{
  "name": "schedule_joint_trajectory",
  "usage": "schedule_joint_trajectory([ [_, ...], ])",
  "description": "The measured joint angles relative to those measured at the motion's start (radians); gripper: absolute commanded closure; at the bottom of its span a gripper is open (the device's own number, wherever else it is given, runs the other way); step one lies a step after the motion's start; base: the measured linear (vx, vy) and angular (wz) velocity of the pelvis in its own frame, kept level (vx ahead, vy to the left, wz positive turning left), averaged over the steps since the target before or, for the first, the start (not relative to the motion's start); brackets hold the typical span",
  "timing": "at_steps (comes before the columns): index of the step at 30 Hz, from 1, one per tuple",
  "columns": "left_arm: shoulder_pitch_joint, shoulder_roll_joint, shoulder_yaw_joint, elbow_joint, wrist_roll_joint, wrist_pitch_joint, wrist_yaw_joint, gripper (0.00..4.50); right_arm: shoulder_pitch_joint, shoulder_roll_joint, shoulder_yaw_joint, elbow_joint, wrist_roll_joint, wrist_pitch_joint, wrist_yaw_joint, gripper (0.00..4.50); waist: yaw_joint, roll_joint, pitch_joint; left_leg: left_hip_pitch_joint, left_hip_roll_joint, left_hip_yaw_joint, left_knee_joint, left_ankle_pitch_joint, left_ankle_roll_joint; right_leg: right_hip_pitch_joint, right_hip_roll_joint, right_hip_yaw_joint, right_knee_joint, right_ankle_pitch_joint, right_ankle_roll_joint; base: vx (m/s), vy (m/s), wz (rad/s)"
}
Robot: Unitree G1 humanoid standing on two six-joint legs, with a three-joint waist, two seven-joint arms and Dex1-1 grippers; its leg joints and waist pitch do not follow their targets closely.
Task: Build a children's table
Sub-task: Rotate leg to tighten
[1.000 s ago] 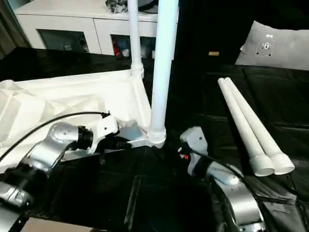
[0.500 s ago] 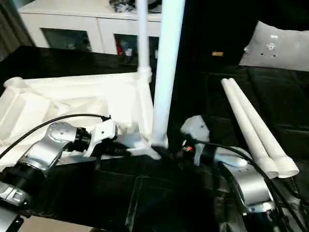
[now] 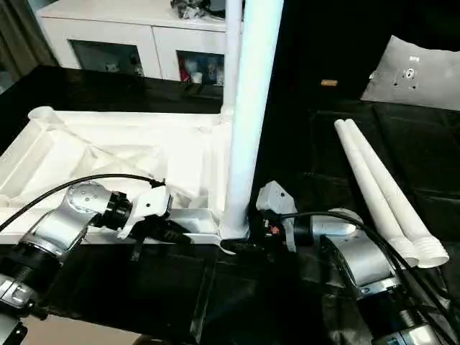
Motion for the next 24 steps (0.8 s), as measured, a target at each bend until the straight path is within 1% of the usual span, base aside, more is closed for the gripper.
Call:
schedule_joint_trajectory([
  [2, 0.001, 0.006, -0.001, -0.005, 0.0, -0.001, -0.007, 4.5, -0.012, 0.004, 0.004, 0.015, -0.002, 0.0, 0.012, 0.98, 0.0, 0.0, 0.0, 0.0, 0.0, 0.0, 0.0, 0.0, 0.0, 0.0, 0.0, 0.0, 0.0, 0.0, 0.0, 0.0, 0.0, 0.0],
  [7, 0.002, 0.009, -0.002, -0.008, 0.0, -0.001, -0.013, 4.5, -0.02, 0.009, 0.015, 0.015, 0.005, 0.0, 0.026, 1.55, 0.002, 0.0, 0.0, 0.0, 0.0, 0.0, 0.0, 0.0, 0.0, 0.0, 0.0, 0.0, 0.0, 0.0, 0.0, 0.0, 0.0, 0.0],
  [13, 0.003, 0.016, -0.002, -0.01, 0.0, 0.001, -0.027, 4.5, -0.011, 0.017, 0.015, 0.011, 0.009, 0.001, 0.033, 1.72, 0.002, 0.0, 0.0, 0.0, 0.0, 0.0, 0.0, 0.0, 0.0, -0.001, 0.0, 0.0, 0.0, 0.0, 0.0, 0.0, 0.0, 0.0],
  [16, 0.007, 0.017, -0.001, -0.018, 0.0, 0.006, -0.028, 4.5, -0.001, 0.02, 0.01, 0.005, 0.011, 0.001, 0.032, 1.73, 0.002, 0.0, 0.0, 0.0, 0.0, 0.0, 0.0, 0.0, 0.0, -0.001, 0.0, 0.0, 0.0, 0.0, 0.0, 0.0, 0.0, 0.0],
  [19, 0.021, 0.005, 0.01, -0.037, -0.01, 0.047, -0.012, 4.5, 0.038, 0.045, -0.013, -0.03, 0.021, 0.026, -0.006, 1.75, 0.002, 0.002, 0.001, 0.0, 0.0, 0.0, -0.002, 0.0, 0.0, -0.001, 0.0, 0.0, -0.001, 0.0, 0.0, 0.0, 0.0, 0.0],
  [22, 0.026, -0.014, 0.026, -0.046, -0.009, 0.091, 0.038, 4.5, 0.072, 0.083, -0.04, -0.057, 0.021, 0.045, -0.09, 1.75, -0.001, 0.004, 0.003, 0.0, 0.0, 0.0, -0.002, 0.0, 0.0, -0.001, 0.0, 0.0, -0.001, 0.001, -0.001, 0.0, 0.0, 0.0],
  [23, 0.03, -0.031, 0.037, -0.058, -0.002, 0.127, 0.081, 4.5, 0.096, 0.118, -0.065, -0.069, 0.012, 0.051, -0.164, 1.75, -0.004, 0.005, 0.004, 0.001, 0.0, 0.0, -0.003, 0.0, -0.001, -0.001, 0.0, 0.0, -0.001, 0.001, -0.001, 0.0, 0.0, 0.0],
  [24, 0.034, -0.045, 0.051, -0.069, 0.005, 0.16, 0.117, 4.5, 0.112, 0.161, -0.085, -0.073, 0.002, 0.054, -0.232, 1.75, -0.01, 0.005, 0.005, 0.002, 0.0, 0.0, -0.003, 0.0, -0.001, -0.001, 0.0, 0.001, -0.001, 0.001, -0.001, 0.0, 0.0, 0.0],
])
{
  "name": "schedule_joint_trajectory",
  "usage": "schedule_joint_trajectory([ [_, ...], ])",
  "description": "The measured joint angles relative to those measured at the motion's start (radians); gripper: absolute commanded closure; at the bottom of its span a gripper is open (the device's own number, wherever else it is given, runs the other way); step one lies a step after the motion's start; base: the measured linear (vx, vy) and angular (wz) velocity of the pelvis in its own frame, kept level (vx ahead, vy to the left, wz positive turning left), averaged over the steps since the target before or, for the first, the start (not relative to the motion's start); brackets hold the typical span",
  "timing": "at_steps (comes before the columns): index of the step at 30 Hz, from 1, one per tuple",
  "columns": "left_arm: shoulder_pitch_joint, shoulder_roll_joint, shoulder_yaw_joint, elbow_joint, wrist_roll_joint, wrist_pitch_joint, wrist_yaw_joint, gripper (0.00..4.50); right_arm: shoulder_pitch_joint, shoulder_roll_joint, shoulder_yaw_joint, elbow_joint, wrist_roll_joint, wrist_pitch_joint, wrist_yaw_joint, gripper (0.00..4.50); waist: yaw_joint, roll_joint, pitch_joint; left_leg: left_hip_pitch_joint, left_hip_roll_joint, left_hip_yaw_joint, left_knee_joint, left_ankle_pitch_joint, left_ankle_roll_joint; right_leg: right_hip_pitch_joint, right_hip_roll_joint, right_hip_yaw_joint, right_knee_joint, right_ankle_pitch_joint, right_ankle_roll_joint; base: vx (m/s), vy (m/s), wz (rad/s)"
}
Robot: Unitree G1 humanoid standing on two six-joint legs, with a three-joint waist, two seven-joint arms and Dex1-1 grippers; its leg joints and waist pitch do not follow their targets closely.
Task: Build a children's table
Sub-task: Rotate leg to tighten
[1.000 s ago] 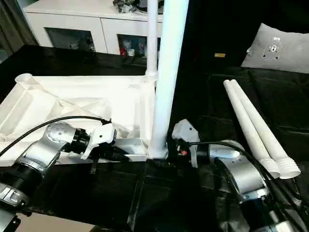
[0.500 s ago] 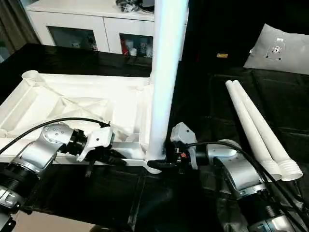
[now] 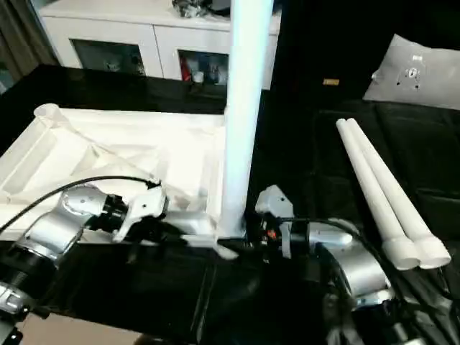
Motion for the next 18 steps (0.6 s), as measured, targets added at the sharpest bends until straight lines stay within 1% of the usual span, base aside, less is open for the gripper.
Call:
schedule_joint_trajectory([
  [1, 0.003, -0.016, 0.013, -0.01, 0.004, 0.034, 0.034, 4.5, 0.009, 0.037, -0.015, -0.005, -0.012, 0.002, -0.067, 1.75, -0.009, 0.002, 0.004, 0.001, 0.0, 0.0, 0.0, 0.0, 0.0, 0.0, 0.0, 0.001, 0.0, 0.0, 0.001, 0.0, 0.0, 0.0],
  [2, 0.003, -0.04, 0.024, -0.022, 0.008, 0.071, 0.072, 4.5, 0.016, 0.073, -0.033, -0.016, -0.027, 0.008, -0.141, 1.75, -0.014, 0.004, 0.011, 0.003, -0.001, 0.001, -0.001, 0.0, 0.0, 0.0, -0.001, 0.002, -0.001, -0.001, 0.002, 0.0, 0.0, 0.0],
  [3, 0.004, -0.06, 0.031, -0.033, 0.009, 0.098, 0.102, 4.5, 0.017, 0.091, -0.045, -0.024, -0.034, 0.015, -0.192, 1.76, -0.019, 0.005, 0.017, 0.005, -0.001, 0.002, -0.002, 0.0, 0.0, -0.001, -0.002, 0.003, -0.002, -0.004, 0.007, 0.0, 0.0, 0.0],
  [4, 0.005, -0.079, 0.034, -0.042, 0.012, 0.118, 0.132, 4.5, 0.017, 0.111, -0.058, -0.027, -0.039, 0.025, -0.234, 1.76, -0.024, 0.005, 0.02, 0.006, -0.002, 0.002, -0.003, 0.0, 0.0, -0.005, -0.002, 0.003, -0.004, -0.005, 0.008, 0.0, 0.0, 0.0],
  [6, 0.006, -0.123, 0.043, -0.06, 0.036, 0.167, 0.207, 4.5, 0.013, 0.193, -0.09, -0.028, -0.067, 0.047, -0.357, 1.76, -0.038, 0.004, 0.023, 0.009, -0.002, 0.002, -0.009, 0.0, -0.001, -0.005, -0.002, 0.003, -0.009, -0.005, 0.008, 0.0, 0.0, 0.0],
  [8, 0.006, -0.152, 0.049, -0.074, 0.047, 0.201, 0.257, 4.5, 0.002, 0.233, -0.1, -0.029, -0.084, 0.059, -0.438, 1.76, -0.045, 0.006, 0.027, 0.01, -0.003, 0.002, -0.017, 0.0, -0.001, -0.005, -0.002, 0.003, -0.018, -0.005, 0.009, 0.0, 0.0, 0.0],
  [9, 0.006, -0.177, 0.053, -0.079, 0.062, 0.222, 0.294, 4.5, -0.009, 0.267, -0.108, -0.02, -0.105, 0.062, -0.492, 1.76, -0.047, 0.006, 0.028, 0.011, -0.005, 0.002, -0.023, 0.001, -0.002, -0.006, -0.002, 0.004, -0.022, -0.005, 0.009, 0.0, 0.0, 0.0],
  [12, 0.007, -0.247, 0.059, -0.114, 0.1, 0.292, 0.399, 4.5, -0.042, 0.344, -0.125, 0.0, -0.16, 0.066, -0.648, 1.76, -0.055, 0.003, 0.03, 0.011, -0.014, 0.002, -0.032, 0.001, -0.003, -0.01, -0.008, 0.006, -0.025, -0.005, 0.009, 0.0, 0.0, 0.0],
  [14, 0.011, -0.282, 0.052, -0.143, 0.112, 0.337, 0.452, 4.5, -0.054, 0.352, -0.125, 0.006, -0.202, 0.057, -0.688, 1.76, -0.059, 0.0, 0.032, 0.011, -0.019, 0.002, -0.035, 0.001, -0.003, -0.012, -0.014, 0.006, -0.025, -0.005, 0.009, 0.0, 0.0, 0.0],
  [15, 0.015, -0.287, 0.05, -0.154, 0.113, 0.346, 0.46, 4.5, -0.053, 0.352, -0.125, 0.006, -0.211, 0.05, -0.689, 1.76, -0.061, -0.001, 0.033, 0.012, -0.02, 0.003, -0.035, 0.001, -0.003, -0.012, -0.015, 0.006, -0.026, -0.005, 0.009, 0.0, 0.0, 0.0],
  [16, 0.02, -0.288, 0.049, -0.164, 0.114, 0.35, 0.462, 4.5, -0.048, 0.35, -0.125, 0.006, -0.214, 0.035, -0.688, 1.41, -0.061, -0.001, 0.033, 0.011, -0.02, 0.003, -0.036, 0.001, -0.003, -0.011, -0.015, 0.006, -0.027, -0.005, 0.009, 0.0, 0.0, 0.0],
  [17, 0.022, -0.288, 0.049, -0.169, 0.114, 0.351, 0.462, 4.5, -0.043, 0.349, -0.125, 0.005, -0.214, 0.027, -0.686, 1.41, -0.061, -0.001, 0.033, 0.011, -0.02, 0.003, -0.037, 0.001, -0.003, -0.011, -0.015, 0.005, -0.028, -0.005, 0.009, 0.0, 0.0, 0.0],
  [18, 0.025, -0.285, 0.048, -0.178, 0.113, 0.35, 0.46, 4.5, -0.031, 0.341, -0.125, 0.001, -0.208, 0.007, -0.675, 1.06, -0.061, 0.0, 0.032, 0.011, -0.021, 0.003, -0.04, 0.001, -0.003, -0.01, -0.015, 0.005, -0.033, -0.005, 0.009, 0.0, 0.0, 0.0],
])
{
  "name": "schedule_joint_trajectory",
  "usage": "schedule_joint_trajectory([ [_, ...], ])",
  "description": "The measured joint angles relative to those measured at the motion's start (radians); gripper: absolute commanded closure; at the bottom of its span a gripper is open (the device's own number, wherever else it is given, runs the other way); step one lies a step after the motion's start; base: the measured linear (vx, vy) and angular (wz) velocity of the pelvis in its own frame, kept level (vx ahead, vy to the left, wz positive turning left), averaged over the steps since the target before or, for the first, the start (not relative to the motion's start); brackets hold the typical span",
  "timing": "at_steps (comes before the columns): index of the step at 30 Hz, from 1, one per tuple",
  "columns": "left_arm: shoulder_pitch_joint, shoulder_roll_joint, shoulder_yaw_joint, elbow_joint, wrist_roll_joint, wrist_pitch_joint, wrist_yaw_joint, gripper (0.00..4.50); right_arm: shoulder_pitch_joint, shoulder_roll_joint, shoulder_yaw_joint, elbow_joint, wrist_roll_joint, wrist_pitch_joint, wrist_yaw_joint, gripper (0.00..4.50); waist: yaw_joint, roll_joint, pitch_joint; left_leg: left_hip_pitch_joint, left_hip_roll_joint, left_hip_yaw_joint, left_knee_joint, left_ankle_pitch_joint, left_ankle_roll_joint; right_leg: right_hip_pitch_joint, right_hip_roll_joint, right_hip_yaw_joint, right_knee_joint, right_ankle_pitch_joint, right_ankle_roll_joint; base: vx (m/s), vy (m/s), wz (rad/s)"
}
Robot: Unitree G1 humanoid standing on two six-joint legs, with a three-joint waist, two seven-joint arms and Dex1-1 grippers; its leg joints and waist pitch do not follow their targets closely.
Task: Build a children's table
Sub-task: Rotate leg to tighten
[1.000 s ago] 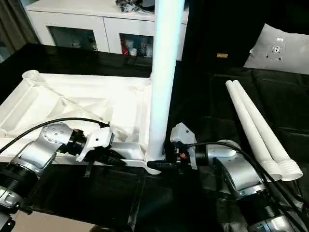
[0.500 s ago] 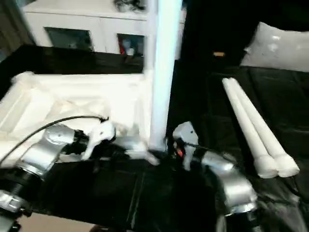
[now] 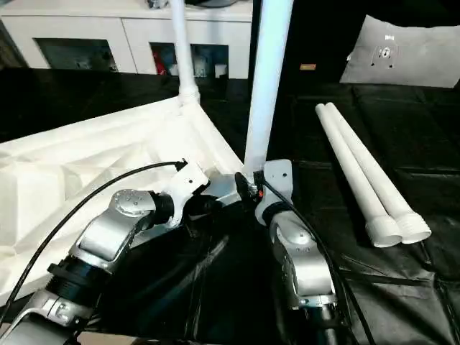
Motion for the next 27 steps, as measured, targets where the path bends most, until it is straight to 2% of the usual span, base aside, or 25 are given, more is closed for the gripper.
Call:
schedule_joint_trajectory([
  [5, 0.001, 0.05, -0.011, -0.009, -0.016, -0.043, -0.048, 4.5, 0.019, -0.061, 0.0, -0.011, 0.065, -0.029, 0.125, 0.57, -0.001, 0.0, 0.0, -0.002, 0.001, 0.002, -0.001, 0.0, 0.0, 0.003, -0.001, 0.0, -0.003, 0.014, 0.003, 0.011, 0.002, 0.0],
  [7, 0.001, 0.088, -0.011, -0.013, -0.018, -0.065, -0.078, 4.5, 0.023, -0.085, 0.0, -0.013, 0.087, -0.029, 0.189, 0.5, -0.003, 0.0, 0.0, -0.004, 0.002, 0.002, -0.002, 0.0, 0.0, 0.001, 0.0, -0.002, -0.003, 0.023, 0.002, 0.0, 0.0, 0.0],
  [11, 0.012, 0.153, -0.009, -0.016, -0.044, -0.128, -0.145, 4.5, 0.03, -0.172, 0.005, -0.014, 0.13, -0.027, 0.333, 0.06, -0.002, 0.001, -0.001, -0.012, 0.011, 0.002, -0.001, 0.001, 0.0, -0.005, 0.007, -0.005, -0.003, 0.022, 0.003, 0.0, 0.0, 0.0],
  [14, 0.018, 0.211, -0.004, -0.016, -0.058, -0.178, -0.213, 4.5, 0.043, -0.24, 0.018, -0.014, 0.159, -0.026, 0.447, 0.02, 0.0, 0.002, -0.001, -0.017, 0.019, 0.002, 0.006, 0.004, 0.006, -0.008, 0.014, -0.006, -0.003, 0.021, 0.0, 0.0, 0.0, 0.0],
  [20, 0.019, 0.347, -0.027, 0.01, -0.087, -0.301, -0.404, 4.5, 0.035, -0.39, 0.05, -0.016, 0.215, -0.025, 0.7, 0.02, 0.008, 0.001, -0.001, -0.017, 0.021, 0.002, 0.007, 0.004, 0.006, -0.008, 0.014, -0.008, -0.001, 0.019, -0.003, 0.0, 0.0, 0.0],
  [24, 0.005, 0.379, -0.051, 0.033, -0.089, -0.347, -0.481, 4.5, -0.013, -0.431, 0.06, 0.006, 0.216, -0.04, 0.796, 0.02, 0.02, 0.001, -0.001, -0.015, 0.021, 0.002, 0.011, 0.004, 0.005, -0.006, 0.014, -0.008, 0.003, 0.02, -0.004, 0.0, 0.0, 0.0],
  [27, -0.009, 0.397, -0.066, 0.051, -0.089, -0.376, -0.521, 4.5, -0.031, -0.447, 0.093, 0.013, 0.216, -0.052, 0.846, 0.02, 0.024, 0.001, -0.001, -0.014, 0.021, 0.003, 0.013, 0.001, 0.0, -0.005, 0.014, -0.007, 0.005, 0.021, -0.005, 0.0, 0.0, 0.0],
])
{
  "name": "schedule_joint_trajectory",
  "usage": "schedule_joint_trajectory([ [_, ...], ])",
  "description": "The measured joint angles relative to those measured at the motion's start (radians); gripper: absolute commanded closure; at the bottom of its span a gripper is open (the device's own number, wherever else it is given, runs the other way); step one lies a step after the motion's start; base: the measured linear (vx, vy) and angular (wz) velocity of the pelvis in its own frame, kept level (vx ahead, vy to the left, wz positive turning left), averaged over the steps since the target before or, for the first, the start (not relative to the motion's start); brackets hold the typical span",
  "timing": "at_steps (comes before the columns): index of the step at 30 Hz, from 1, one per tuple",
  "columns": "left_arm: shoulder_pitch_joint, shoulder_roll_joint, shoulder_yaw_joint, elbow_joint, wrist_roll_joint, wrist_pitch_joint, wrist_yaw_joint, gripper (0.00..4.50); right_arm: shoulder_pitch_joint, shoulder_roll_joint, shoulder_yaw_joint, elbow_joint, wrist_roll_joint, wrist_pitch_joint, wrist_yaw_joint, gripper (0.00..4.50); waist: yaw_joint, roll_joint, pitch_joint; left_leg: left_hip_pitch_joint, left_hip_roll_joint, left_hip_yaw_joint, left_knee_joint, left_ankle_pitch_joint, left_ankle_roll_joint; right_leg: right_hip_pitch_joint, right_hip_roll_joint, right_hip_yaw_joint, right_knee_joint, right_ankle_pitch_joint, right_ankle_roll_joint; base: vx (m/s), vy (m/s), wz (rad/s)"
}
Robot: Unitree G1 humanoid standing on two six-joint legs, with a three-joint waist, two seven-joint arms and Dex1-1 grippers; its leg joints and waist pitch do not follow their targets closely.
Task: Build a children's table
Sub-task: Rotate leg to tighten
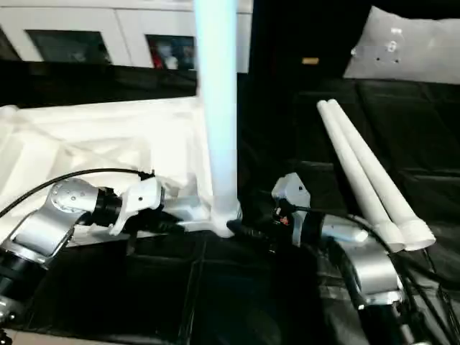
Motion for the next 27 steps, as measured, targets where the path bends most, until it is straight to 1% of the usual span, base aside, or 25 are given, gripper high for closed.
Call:
schedule_joint_trajectory([
  [2, -0.011, 0.012, -0.011, 0.013, 0.0, -0.018, -0.024, 4.5, -0.012, -0.015, 0.027, 0.0, 0.001, -0.006, 0.04, 0.02, 0.002, 0.0, 0.0, 0.0, 0.0, 0.0, 0.002, 0.0, 0.0, 0.0, 0.0, 0.0, 0.002, 0.0, 0.0, 0.0, 0.0, 0.0],
  [5, -0.021, 0.016, -0.013, 0.034, 0.0, -0.035, -0.041, 4.5, -0.03, -0.015, 0.055, 0.0, -0.004, -0.016, 0.063, 0.02, 0.004, 0.0, 0.0, 0.0, 0.0, 0.0, 0.003, 0.0, 0.0, 0.0, 0.0, 0.0, 0.005, 0.0, 0.0, 0.0, 0.0, 0.0],
  [10, -0.029, 0.015, -0.02, 0.045, 0.002, -0.047, -0.042, 4.5, -0.048, 0.019, 0.074, 0.024, -0.025, -0.033, 0.059, 0.02, 0.007, 0.0, 0.0, 0.0, 0.0, 0.0, 0.005, 0.0, 0.0, -0.001, 0.0, 0.0, 0.007, 0.0, 0.0, 0.0, 0.0, 0.0],
  [14, -0.03, 0.015, -0.024, 0.045, 0.001, -0.052, -0.042, 4.5, -0.049, 0.031, 0.074, 0.044, -0.025, -0.041, 0.055, 0.02, 0.012, 0.0, 0.0, 0.0, 0.001, 0.0, 0.005, 0.0, 0.0, -0.001, 0.0, 0.001, 0.007, 0.0, -0.001, 0.0, 0.0, 0.0],
  [15, -0.03, 0.015, -0.024, 0.045, 0.001, -0.053, -0.043, 4.5, -0.051, 0.038, 0.074, 0.047, -0.025, -0.041, 0.053, 0.19, 0.013, 0.0, 0.0, 0.0, 0.001, 0.0, 0.005, 0.0, 0.0, -0.001, 0.0, 0.0, 0.007, 0.0, -0.001, 0.0, 0.0, 0.0],
  [16, -0.03, 0.015, -0.024, 0.045, 0.001, -0.054, -0.043, 4.5, -0.053, 0.044, 0.075, 0.051, -0.025, -0.041, 0.051, 0.19, 0.014, 0.0, 0.0, 0.0, 0.001, 0.0, 0.005, 0.0, 0.0, -0.001, 0.0, 0.0, 0.007, -0.001, -0.001, 0.0, 0.0, 0.0],
  [18, -0.03, 0.015, -0.026, 0.045, 0.001, -0.056, -0.044, 4.5, -0.056, 0.051, 0.076, 0.052, -0.025, -0.041, 0.048, 0.4, 0.018, 0.001, -0.001, 0.0, 0.001, 0.0, 0.005, 0.0, 0.0, -0.001, 0.0, 0.0, 0.007, -0.001, -0.001, 0.0, 0.0, 0.0],
  [20, -0.031, 0.015, -0.029, 0.049, 0.001, -0.065, -0.05, 4.5, -0.061, 0.054, 0.076, 0.056, -0.023, -0.042, 0.043, 0.47, 0.024, 0.001, -0.001, 0.0, 0.001, 0.0, 0.006, 0.0, 0.0, -0.001, 0.0, 0.0, 0.008, -0.001, -0.001, 0.0, 0.0, 0.0],
  [23, -0.034, 0.015, -0.031, 0.055, 0.001, -0.075, -0.054, 4.5, -0.069, 0.067, 0.077, 0.072, -0.023, -0.044, 0.04, 0.82, 0.026, 0.002, -0.001, 0.0, 0.001, 0.001, 0.007, 0.0, 0.0, -0.001, 0.0, 0.0, 0.008, -0.001, -0.001, 0.0, 0.0, 0.0],
  [25, -0.036, 0.015, -0.032, 0.058, 0.001, -0.076, -0.054, 4.5, -0.069, 0.07, 0.079, 0.073, -0.023, -0.046, 0.044, 0.89, 0.026, 0.002, -0.001, 0.0, 0.001, 0.0, 0.007, 0.0, 0.0, -0.001, 0.0, 0.0, 0.009, -0.001, -0.001, 0.0, 0.0, 0.0],
  [26, -0.037, 0.015, -0.032, 0.062, 0.001, -0.077, -0.054, 4.5, -0.069, 0.07, 0.08, 0.073, -0.023, -0.048, 0.044, 0.99, 0.025, 0.002, -0.001, 0.0, 0.001, 0.0, 0.007, 0.0, 0.0, -0.001, 0.0, 0.0, 0.009, 0.0, -0.001, 0.0, 0.0, 0.0],
  [27, -0.038, 0.015, -0.033, 0.064, 0.001, -0.078, -0.054, 4.5, -0.069, 0.07, 0.08, 0.074, -0.023, -0.048, 0.044, 1.22, 0.025, 0.002, -0.001, 0.0, 0.001, 0.0, 0.008, 0.0, 0.0, -0.001, 0.0, 0.0, 0.01, 0.0, -0.001, 0.0, 0.0, 0.0],
])
